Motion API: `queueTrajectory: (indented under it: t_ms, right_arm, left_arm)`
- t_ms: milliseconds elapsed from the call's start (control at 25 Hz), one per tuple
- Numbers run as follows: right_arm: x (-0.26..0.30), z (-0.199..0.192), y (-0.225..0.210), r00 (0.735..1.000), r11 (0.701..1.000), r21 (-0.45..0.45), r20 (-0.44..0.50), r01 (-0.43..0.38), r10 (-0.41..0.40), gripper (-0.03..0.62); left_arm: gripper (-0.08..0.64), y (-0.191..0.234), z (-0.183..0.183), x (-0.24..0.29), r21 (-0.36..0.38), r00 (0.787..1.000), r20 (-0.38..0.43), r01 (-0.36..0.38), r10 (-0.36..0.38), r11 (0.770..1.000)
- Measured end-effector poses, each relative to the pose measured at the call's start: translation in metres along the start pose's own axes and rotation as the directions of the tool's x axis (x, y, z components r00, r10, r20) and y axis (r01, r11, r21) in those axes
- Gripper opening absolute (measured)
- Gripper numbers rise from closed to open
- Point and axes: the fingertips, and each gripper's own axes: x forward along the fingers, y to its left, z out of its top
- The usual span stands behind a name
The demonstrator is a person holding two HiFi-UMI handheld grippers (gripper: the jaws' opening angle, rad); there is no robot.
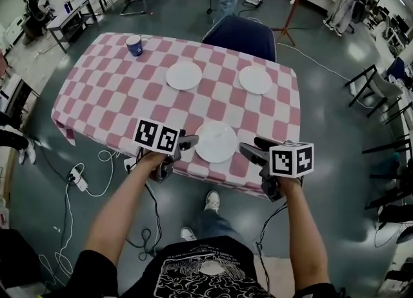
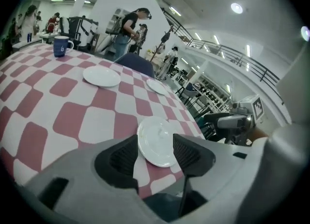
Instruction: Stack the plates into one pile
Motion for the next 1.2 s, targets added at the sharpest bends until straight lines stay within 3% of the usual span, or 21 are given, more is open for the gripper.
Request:
queueTrajectory:
  t_ms: [320, 520, 840, 1200]
  right_arm:
    - [0.035, -0.017, -0.032, 0.995, 0.997, 0.071, -0.097, -0.026, 0.033, 0.273]
    - [0.056, -0.026, -0.044, 0.989, 0.99, 0.132, -0.133, -0.05, 0.068, 0.268]
    - [0.076, -0.039, -0.055, 0.979, 0.981, 0.182, -0.181, -0.062, 0.096, 0.268]
    - [0.09, -0.051, -0.051, 0.968, 0.975, 0.21, -0.224, -0.069, 0.117, 0.248]
  left_arm:
    - [0.236, 0.024, -0.011, 0.032, -0.114, 0.998, -0.063, -0.004, -0.003, 0.993]
    - [0.236, 0.031, -0.019, 0.046, -0.134, 0.994, -0.11, -0.011, -0.004, 0.991]
    - [0.221, 0.034, -0.024, 0.056, -0.218, 0.993, -0.115, -0.009, -0.016, 0.976]
    - [0.21, 0.033, -0.023, 0.06, -0.228, 0.991, -0.137, -0.041, 0.01, 0.973]
